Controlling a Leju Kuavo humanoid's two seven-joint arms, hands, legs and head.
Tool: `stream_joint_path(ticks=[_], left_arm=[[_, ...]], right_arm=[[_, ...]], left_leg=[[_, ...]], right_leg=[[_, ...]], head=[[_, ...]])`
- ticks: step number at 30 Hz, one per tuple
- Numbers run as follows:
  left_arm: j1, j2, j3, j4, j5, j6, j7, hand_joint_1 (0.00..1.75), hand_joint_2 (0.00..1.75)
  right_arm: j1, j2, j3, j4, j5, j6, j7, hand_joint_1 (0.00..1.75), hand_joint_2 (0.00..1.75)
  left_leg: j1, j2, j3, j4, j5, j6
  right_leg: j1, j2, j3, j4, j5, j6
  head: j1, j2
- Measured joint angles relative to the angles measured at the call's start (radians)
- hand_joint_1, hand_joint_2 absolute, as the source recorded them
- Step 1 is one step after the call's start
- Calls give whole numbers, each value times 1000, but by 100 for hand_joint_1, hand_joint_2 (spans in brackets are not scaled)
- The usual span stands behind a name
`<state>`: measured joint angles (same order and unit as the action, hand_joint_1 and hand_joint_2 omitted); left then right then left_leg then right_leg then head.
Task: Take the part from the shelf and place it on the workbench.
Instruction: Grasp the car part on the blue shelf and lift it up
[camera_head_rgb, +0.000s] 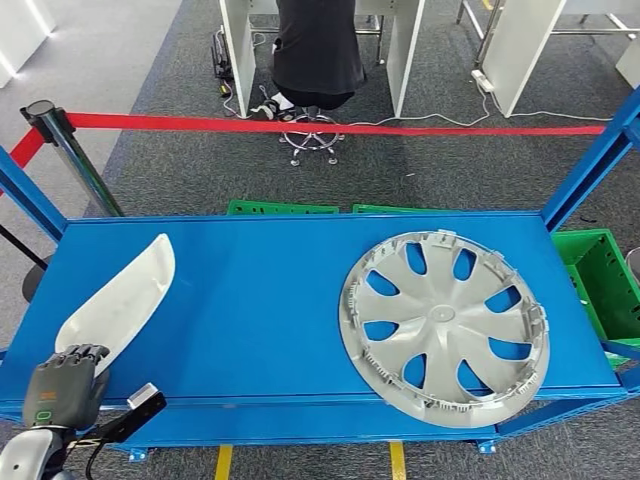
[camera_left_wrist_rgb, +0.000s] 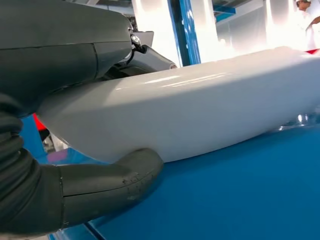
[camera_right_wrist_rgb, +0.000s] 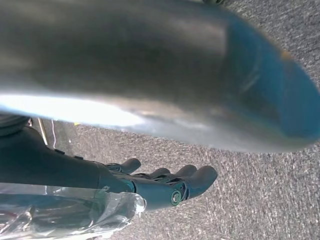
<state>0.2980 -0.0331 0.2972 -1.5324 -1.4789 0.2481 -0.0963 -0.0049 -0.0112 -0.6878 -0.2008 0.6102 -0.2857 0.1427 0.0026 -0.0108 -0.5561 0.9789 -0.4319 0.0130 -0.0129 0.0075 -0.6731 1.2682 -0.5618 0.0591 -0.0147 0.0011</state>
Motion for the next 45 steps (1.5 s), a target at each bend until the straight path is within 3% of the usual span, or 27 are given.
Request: stream_joint_path(ticks=[2,4,7,9,12,13,14,15,18,20,23,25,27,28,29,30,31,33,35,37,39,40,43,44,45], left_arm=[[1,0,-1,0,9,-2,-3,175,175],[2,1,-1,-1,15,-2,-4,175,175],[7,1,-2,-5,27,-6,-7,175,175],[10,1,-3,-9,36,-7,-10,175,175],[14,-1,-2,-12,117,-38,-51,175,175],[14,-4,4,-15,206,-80,-97,175,175],[12,-8,15,-22,329,-137,-157,175,175],[9,-13,31,-29,465,-200,-216,175,175],[1,-34,78,-48,752,-340,-329,175,175],[-12,-54,120,-53,878,-426,-397,175,175],[-48,-99,210,-63,1074,-529,-510,175,175],[-69,-127,258,-81,1154,-564,-550,175,175],[-80,-152,291,-103,1206,-595,-566,175,175],[-83,-164,304,-114,1229,-611,-570,175,175],[-84,-175,313,-126,1257,-629,-573,175,175],[-85,-188,320,-140,1290,-651,-575,175,175],[-86,-200,325,-155,1323,-673,-575,175,175],[-87,-224,329,-185,1370,-715,-574,175,175],[-87,-243,329,-210,1378,-734,-574,175,175],[-86,-259,328,-229,1365,-729,-575,175,175],[-81,-275,322,-246,1353,-701,-577,175,175],[-79,-281,317,-255,1350,-681,-578,175,175],[-73,-294,297,-272,1349,-637,-578,175,175],[-70,-297,293,-275,1349,-632,-578,175,175],[-68,-299,289,-278,1349,-630,-578,175,175]], right_arm=[[-1,0,-5,0,3,-3,0,0,0],[-4,1,-9,0,7,-8,1,0,0],[-3,1,-13,0,11,-14,1,0,0],[-3,1,-15,0,14,-17,-1,0,0],[-3,1,-20,0,20,-17,-11,0,0],[-1,1,-22,0,25,-17,-17,0,0],[-1,1,-25,0,30,-16,-23,0,0],[0,1,-28,0,35,-15,-27,0,0],[-3,1,-35,0,44,-12,-38,0,0],[-6,4,-41,0,44,-15,-51,0,0],[-15,16,-56,0,43,-33,-59,0,0],[-20,25,-63,0,44,-39,-59,0,0],[-24,31,-68,0,46,-41,-59,0,0],[-25,33,-70,0,46,-41,-59,0,0],[-25,35,-73,0,48,-40,-59,0,0],[-26,37,-76,0,50,-39,-58,0,0],[-26,38,-80,0,51,-39,-58,0,0],[-30,41,-85,0,55,-37,-58,0,0],[-34,44,-87,0,58,-35,-56,0,0],[-33,47,-88,0,63,-32,-51,0,0],[-33,52,-88,0,69,-27,-47,0,0],[-34,54,-88,0,72,-25,-47,0,0],[-36,57,-88,0,78,-19,-46,0,0],[-36,58,-88,0,79,-18,-46,0,0],[-36,59,-88,0,80,-18,-46,0,0]], left_leg=[[0,-1,2,3,-3,-6],[-4,-2,2,7,-5,-16],[-4,-3,0,8,-4,-31],[-2,-3,-17,43,-32,-41],[0,-2,-107,228,-126,-50],[0,-2,-134,279,-141,-51],[0,-2,-144,298,-136,-51],[0,-2,-135,278,-113,-50],[3,-2,-39,91,-23,-45],[4,-4,-8,23,-11,-38],[4,-4,-10,14,-7,-19],[7,-2,-9,10,-4,-8],[4,-1,-9,10,-5,-1],[2,-1,-9,10,-6,0],[1,-2,-8,11,-6,1],[0,-2,-7,11,-7,2],[0,-3,-5,11,-7,2],[-3,-3,-2,14,-8,-1],[-6,-3,-5,18,-6,-10],[-6,-4,-10,18,-1,-20],[-4,-3,-18,34,-23,-31],[-3,-2,-32,66,-52,-36],[1,-2,-99,245,-162,-47],[1,-2,-109,281,-175,-49],[2,-2,-99,281,-169,-50]], right_leg=[[-2,-1,69,-138,63,2],[-3,3,115,-227,89,-6],[-1,6,117,-235,92,-28],[-3,5,116,-237,96,-40],[-4,2,112,-238,97,-49],[-4,1,111,-238,97,-50],[-4,0,111,-238,97,-50],[-5,-1,112,-238,97,-49],[-4,2,115,-235,93,-41],[0,4,112,-234,93,-29],[-1,4,105,-236,93,-12],[-2,1,75,-172,54,-4],[-1,-1,12,-37,-8,-1],[-1,-1,-17,23,-27,0],[0,-1,-32,49,-27,0],[0,-1,-27,35,-7,-2],[1,-1,-4,-16,27,-5],[2,0,63,-156,91,-12],[4,2,95,-228,113,-18],[5,4,92,-232,116,-26],[3,3,87,-237,124,-39],[1,2,83,-239,129,-45],[0,-1,64,-240,144,-51],[1,-2,56,-240,150,-50],[0,-3,48,-239,157,-49]], head=[[1,0],[0,0],[0,0],[-3,0],[-7,0],[-7,0],[-7,0],[-7,0],[-8,0],[-8,0],[-5,0],[1,0],[6,0],[7,0],[7,0],[8,0],[8,0],[8,0],[6,0],[6,0],[5,0],[3,0],[1,0],[1,0],[1,0]])
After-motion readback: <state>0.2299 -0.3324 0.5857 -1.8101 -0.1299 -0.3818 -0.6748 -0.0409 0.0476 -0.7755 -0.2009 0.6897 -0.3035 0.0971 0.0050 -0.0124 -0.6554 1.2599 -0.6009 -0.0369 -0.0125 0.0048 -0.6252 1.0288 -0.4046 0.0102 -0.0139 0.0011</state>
